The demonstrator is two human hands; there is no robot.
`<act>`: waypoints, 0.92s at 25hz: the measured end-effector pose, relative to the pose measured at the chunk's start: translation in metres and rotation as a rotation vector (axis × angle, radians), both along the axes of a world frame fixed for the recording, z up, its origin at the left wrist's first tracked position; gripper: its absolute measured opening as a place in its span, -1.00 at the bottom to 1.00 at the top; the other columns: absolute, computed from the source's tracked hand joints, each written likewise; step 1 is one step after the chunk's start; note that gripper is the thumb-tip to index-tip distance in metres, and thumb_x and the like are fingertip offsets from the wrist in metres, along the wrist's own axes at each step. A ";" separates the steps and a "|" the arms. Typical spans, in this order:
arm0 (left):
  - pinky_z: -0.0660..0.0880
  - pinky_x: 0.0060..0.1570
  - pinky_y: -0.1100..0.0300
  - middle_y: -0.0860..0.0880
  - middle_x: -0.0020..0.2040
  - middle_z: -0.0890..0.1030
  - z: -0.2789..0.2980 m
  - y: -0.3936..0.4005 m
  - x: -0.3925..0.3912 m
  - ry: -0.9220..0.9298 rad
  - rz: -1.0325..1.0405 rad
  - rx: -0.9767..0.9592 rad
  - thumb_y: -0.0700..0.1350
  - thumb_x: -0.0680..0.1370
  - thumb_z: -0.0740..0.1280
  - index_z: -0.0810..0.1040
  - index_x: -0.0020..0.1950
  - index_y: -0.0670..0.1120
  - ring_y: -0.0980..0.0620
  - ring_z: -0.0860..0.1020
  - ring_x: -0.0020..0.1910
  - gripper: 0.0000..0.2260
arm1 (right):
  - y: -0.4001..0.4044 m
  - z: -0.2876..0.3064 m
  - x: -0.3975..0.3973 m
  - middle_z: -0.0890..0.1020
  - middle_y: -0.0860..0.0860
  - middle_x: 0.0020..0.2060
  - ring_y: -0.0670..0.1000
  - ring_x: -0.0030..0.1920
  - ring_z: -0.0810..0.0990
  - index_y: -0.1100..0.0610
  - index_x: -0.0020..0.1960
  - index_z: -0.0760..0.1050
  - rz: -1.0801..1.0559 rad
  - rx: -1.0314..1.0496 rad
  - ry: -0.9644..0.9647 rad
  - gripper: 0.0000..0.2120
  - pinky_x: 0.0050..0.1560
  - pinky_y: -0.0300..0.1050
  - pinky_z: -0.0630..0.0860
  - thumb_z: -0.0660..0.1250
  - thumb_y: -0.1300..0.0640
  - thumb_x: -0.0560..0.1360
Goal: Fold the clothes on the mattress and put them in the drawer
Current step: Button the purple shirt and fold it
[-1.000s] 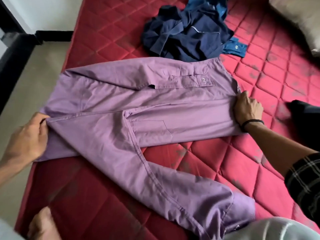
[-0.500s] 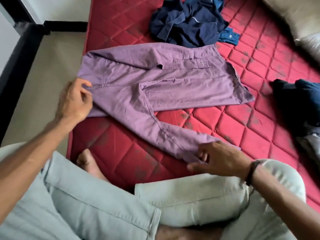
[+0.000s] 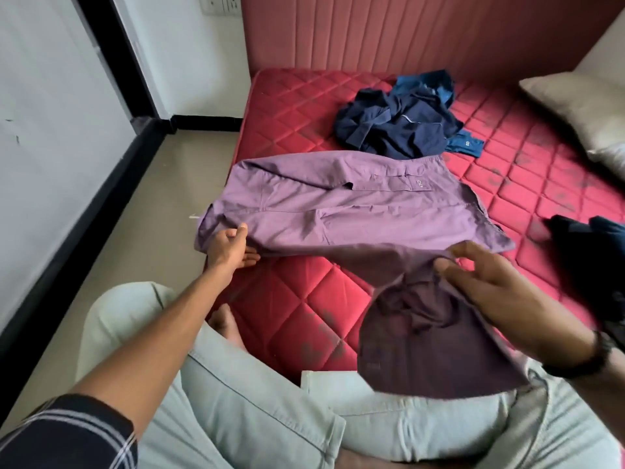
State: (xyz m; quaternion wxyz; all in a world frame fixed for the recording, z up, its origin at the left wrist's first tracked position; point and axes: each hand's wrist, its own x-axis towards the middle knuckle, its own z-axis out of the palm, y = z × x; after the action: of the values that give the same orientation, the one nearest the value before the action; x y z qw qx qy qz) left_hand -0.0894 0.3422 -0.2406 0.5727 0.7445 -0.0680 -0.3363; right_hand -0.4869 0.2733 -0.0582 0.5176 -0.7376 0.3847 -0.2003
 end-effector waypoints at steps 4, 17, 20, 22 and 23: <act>0.58 -0.50 0.24 -0.16 -0.21 0.64 0.005 0.000 0.007 0.169 0.029 -0.062 0.15 0.68 0.26 0.49 -0.03 -0.06 -0.03 0.67 -0.35 -0.71 | 0.002 0.012 -0.040 0.76 -0.07 -0.01 -0.19 -0.03 0.71 -0.05 -0.04 0.78 0.025 0.379 -0.044 -0.72 -0.05 -0.42 0.58 0.55 -0.18 0.34; 0.29 -0.70 0.39 -0.05 -0.33 0.54 -0.025 -0.006 0.022 -0.155 0.102 0.085 -0.04 0.59 0.42 0.52 -0.04 -0.05 0.21 0.49 -0.66 -0.88 | 0.082 -0.049 -0.101 0.17 -0.17 0.60 -0.08 0.58 0.18 -0.33 0.55 0.24 0.819 -0.635 0.724 -0.06 0.49 -0.07 0.18 0.35 -0.59 0.24; 0.29 -0.67 0.35 -0.09 -0.33 0.58 -0.019 -0.003 0.018 -0.284 0.101 0.120 0.02 0.56 0.42 0.59 -0.13 -0.10 0.13 0.46 -0.63 -0.80 | 0.088 -0.087 -0.117 0.11 -0.20 0.63 -0.03 0.62 0.11 -0.36 0.42 0.32 0.897 -0.753 0.680 -0.48 0.45 -0.02 0.18 0.15 -0.47 0.51; 0.28 -0.68 0.35 -0.11 -0.40 0.52 -0.015 -0.001 0.022 -0.301 0.100 0.125 0.00 0.58 0.42 0.58 -0.17 -0.12 0.15 0.42 -0.68 -0.78 | 0.084 -0.108 -0.121 0.08 -0.21 0.64 -0.06 0.64 0.03 -0.29 0.37 0.33 0.844 -0.909 0.598 -0.69 0.50 -0.12 0.07 -0.05 -0.23 0.72; 0.26 -0.69 0.36 -0.09 -0.43 0.48 -0.014 -0.001 0.023 -0.298 0.089 0.122 -0.03 0.58 0.42 0.56 -0.21 -0.12 0.17 0.40 -0.71 -0.77 | 0.083 -0.116 -0.124 0.16 -0.19 0.62 -0.05 0.63 0.08 -0.25 0.41 0.34 0.840 -0.927 0.638 -0.67 0.54 -0.12 0.03 -0.03 -0.21 0.72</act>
State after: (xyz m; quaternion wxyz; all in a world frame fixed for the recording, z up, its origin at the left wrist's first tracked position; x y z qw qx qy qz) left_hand -0.0664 0.3414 -0.2551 0.5245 0.8218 -0.0986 -0.1998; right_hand -0.6107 0.3560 -0.1745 0.0455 -0.9912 0.0753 0.0993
